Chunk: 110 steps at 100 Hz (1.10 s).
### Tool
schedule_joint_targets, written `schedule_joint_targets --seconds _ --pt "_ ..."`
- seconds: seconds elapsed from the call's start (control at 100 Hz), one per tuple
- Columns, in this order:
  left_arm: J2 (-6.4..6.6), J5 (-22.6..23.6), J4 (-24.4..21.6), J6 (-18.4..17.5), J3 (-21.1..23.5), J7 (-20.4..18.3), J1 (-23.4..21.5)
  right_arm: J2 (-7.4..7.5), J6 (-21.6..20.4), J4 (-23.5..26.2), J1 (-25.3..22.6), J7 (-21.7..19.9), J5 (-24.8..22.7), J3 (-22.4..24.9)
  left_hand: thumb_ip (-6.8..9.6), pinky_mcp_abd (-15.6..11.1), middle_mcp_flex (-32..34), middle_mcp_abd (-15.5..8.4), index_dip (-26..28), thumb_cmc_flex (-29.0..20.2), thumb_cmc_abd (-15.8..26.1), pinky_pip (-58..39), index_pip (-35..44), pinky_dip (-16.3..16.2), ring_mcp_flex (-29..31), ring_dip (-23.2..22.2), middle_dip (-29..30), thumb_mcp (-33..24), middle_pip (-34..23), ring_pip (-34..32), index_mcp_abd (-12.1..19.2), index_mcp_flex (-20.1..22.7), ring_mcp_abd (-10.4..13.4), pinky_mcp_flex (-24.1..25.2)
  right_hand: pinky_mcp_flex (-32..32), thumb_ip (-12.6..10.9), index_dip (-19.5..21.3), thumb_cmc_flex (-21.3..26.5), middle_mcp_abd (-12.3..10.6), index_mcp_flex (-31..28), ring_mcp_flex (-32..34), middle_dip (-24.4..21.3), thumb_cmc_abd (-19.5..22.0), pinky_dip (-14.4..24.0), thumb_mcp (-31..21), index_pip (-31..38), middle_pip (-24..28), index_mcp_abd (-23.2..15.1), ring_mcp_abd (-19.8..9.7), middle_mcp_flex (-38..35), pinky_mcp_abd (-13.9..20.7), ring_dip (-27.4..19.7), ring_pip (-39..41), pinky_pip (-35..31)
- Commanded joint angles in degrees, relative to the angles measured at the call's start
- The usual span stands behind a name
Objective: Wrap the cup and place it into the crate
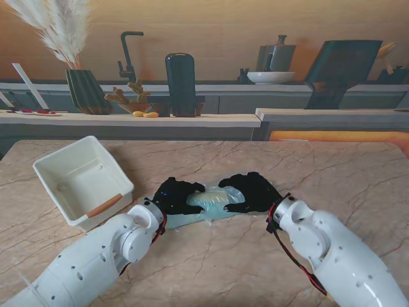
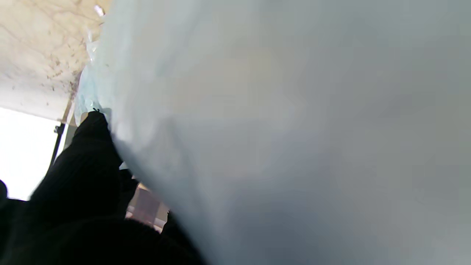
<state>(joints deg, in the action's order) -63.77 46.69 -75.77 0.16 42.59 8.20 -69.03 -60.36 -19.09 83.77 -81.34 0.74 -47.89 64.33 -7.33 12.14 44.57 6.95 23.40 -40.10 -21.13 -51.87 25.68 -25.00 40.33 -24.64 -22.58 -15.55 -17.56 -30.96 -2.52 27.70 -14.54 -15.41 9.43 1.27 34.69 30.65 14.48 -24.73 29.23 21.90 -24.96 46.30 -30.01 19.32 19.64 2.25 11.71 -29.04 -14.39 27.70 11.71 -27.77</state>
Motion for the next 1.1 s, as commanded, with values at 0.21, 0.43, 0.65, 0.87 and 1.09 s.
schedule_joint_targets --seconds 0.21,0.43,0.65,0.87,1.09 --pt "-1.00 -11.52 5.91 -2.12 0.39 -7.18 0.45 -1.19 4.07 -0.89 -1.81 17.57 -11.53 -4.61 3.38 0.04 0.33 4.25 2.47 -14.71 14.17 3.27 14.65 0.40 -6.15 0.58 0.77 16.70 -2.60 3.67 -2.71 18.11 -2.49 5.76 0.46 -1.64 0.56 -0.73 -1.78 -0.17 0.60 -0.25 -5.11 -0.10 -2.54 1.69 2.09 -0.90 -1.77 1.28 -0.50 -1.18 -0.34 1.36" --pt "-1.74 -22.32 6.99 -2.63 1.98 -12.77 0.89 -0.98 12.37 -4.73 3.17 16.40 -13.13 -12.15 3.53 -1.00 -2.28 4.51 1.70 -14.41 19.84 6.34 12.13 1.68 -10.83 0.92 1.93 17.43 -0.44 6.00 -3.24 21.01 -2.97 9.57 -0.87 -1.63 0.07 0.21 -1.26 1.98 -0.99 -0.39 -6.86 -0.60 -4.43 0.87 2.64 1.29 -1.38 3.80 -0.65 -1.56 -0.64 2.02" --pt "-1.97 -24.46 7.05 -3.39 2.76 -13.16 0.73 -0.70 14.99 -10.55 12.21 6.99 -10.00 -22.25 4.97 -0.52 -7.24 5.43 -0.29 -3.25 14.74 7.36 -0.43 2.19 -13.38 0.51 2.35 17.29 1.97 7.44 -5.93 11.11 -3.09 10.72 -2.48 -1.40 -0.57 3.61 -1.47 4.49 -2.64 -1.29 -6.89 -1.07 -5.89 -0.94 1.29 2.12 -1.90 7.46 -0.09 -2.50 -1.87 2.84" --pt "-5.20 -21.51 8.39 -3.35 4.76 2.42 -1.55 -2.99 11.89 -21.69 23.55 4.17 -0.23 -34.24 5.31 4.26 -9.39 6.54 -0.27 4.59 7.68 3.75 -5.85 0.34 -13.38 -1.17 1.50 16.84 2.36 6.28 -7.25 5.96 -4.55 9.80 5.34 -4.80 2.03 15.56 -3.99 -8.51 9.88 3.04 -2.00 -0.37 -18.54 11.48 12.41 -2.73 -4.25 -6.39 1.03 6.07 11.66 -3.92" --pt "-4.85 -17.13 4.11 -7.90 8.32 7.71 -5.33 -2.39 9.14 -21.76 28.66 -13.54 12.03 -37.30 5.67 4.65 -14.34 6.18 -1.56 2.15 6.80 5.76 -9.53 1.28 -16.64 -0.35 2.03 15.71 3.71 8.84 -5.93 -0.14 -3.79 10.98 11.33 -1.07 3.89 20.89 -2.49 -16.87 15.64 14.88 -6.71 5.17 -30.24 26.85 21.15 -7.87 -1.61 -18.85 5.08 21.82 33.99 -20.23"
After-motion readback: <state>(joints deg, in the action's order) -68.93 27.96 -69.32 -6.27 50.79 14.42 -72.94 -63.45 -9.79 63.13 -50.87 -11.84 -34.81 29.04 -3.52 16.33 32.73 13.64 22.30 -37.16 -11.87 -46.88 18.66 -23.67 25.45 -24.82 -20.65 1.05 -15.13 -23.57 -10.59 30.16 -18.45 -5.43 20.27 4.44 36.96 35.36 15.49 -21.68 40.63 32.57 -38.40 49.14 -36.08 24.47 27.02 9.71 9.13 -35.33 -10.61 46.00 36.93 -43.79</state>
